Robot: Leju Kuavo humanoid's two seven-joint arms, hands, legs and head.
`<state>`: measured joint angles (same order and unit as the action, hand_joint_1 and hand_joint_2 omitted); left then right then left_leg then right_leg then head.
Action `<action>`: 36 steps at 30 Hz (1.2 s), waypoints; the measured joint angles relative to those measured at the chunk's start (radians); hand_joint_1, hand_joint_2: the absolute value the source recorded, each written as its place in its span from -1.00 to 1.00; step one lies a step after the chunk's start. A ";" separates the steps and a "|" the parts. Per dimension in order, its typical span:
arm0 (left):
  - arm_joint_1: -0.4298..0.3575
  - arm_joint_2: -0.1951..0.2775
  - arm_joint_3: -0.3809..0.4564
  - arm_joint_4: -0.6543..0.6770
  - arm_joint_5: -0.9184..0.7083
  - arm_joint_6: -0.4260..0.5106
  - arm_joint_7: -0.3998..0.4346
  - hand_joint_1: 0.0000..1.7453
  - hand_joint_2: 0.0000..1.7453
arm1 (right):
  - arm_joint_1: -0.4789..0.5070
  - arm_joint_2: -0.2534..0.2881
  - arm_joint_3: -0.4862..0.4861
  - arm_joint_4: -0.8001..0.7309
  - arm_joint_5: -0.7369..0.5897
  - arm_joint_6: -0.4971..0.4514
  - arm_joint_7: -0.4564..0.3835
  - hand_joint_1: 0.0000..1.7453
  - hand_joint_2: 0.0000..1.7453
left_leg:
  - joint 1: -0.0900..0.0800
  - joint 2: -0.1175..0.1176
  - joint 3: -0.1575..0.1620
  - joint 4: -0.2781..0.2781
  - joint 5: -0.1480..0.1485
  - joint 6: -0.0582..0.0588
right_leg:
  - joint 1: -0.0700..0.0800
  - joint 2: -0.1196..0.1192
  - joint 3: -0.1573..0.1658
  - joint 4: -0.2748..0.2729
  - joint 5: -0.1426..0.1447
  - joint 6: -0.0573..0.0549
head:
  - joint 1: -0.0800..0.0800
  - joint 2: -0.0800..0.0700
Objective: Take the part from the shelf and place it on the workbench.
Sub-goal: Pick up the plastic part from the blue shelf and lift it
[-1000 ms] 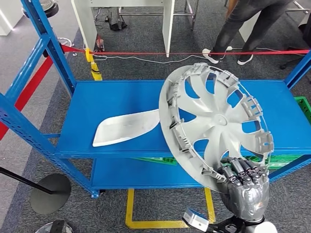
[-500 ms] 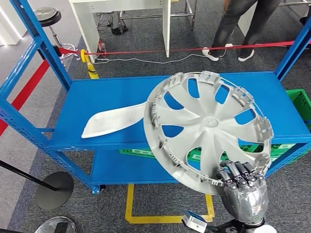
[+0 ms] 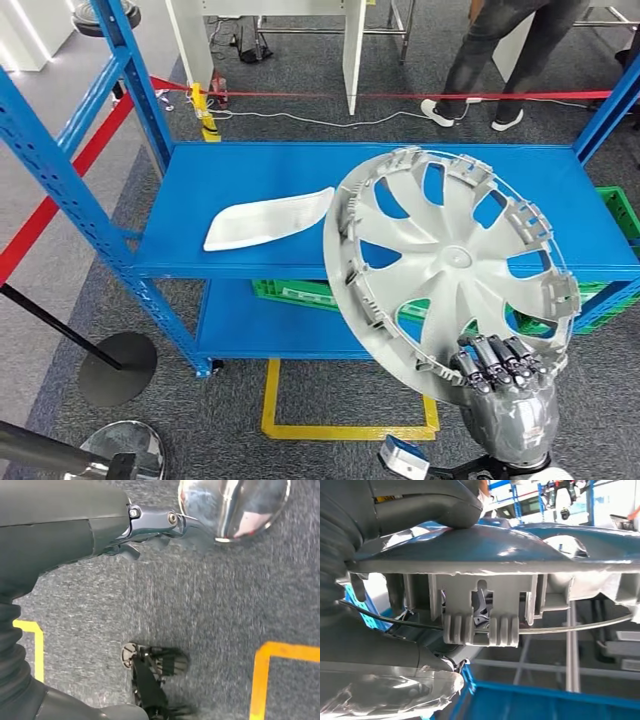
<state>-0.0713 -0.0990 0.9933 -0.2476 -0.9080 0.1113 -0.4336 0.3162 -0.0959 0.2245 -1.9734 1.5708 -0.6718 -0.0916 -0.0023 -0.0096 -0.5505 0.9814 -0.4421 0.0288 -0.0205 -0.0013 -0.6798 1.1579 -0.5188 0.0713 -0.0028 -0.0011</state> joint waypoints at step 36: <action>-0.050 -0.036 -0.060 0.005 -0.091 0.028 0.044 -1.00 1.00 | 0.162 0.007 -0.135 -0.127 0.000 -0.001 -0.089 1.00 1.00 | 0.002 0.062 -0.056 -0.015 0.047 -0.006 | 0.003 -0.005 0.038 0.087 0.039 0.006 | 0.006 0.000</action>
<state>-0.1218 -0.1348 0.9329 -0.2428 -0.9990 0.1390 -0.3897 0.4786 -0.0888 0.0899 -2.1008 1.5711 -0.6729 -0.1803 -0.0001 0.0529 -0.6064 0.9667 -0.3954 0.0223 -0.0173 -0.0061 -0.6421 1.2445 -0.4797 0.0773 0.0037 -0.0008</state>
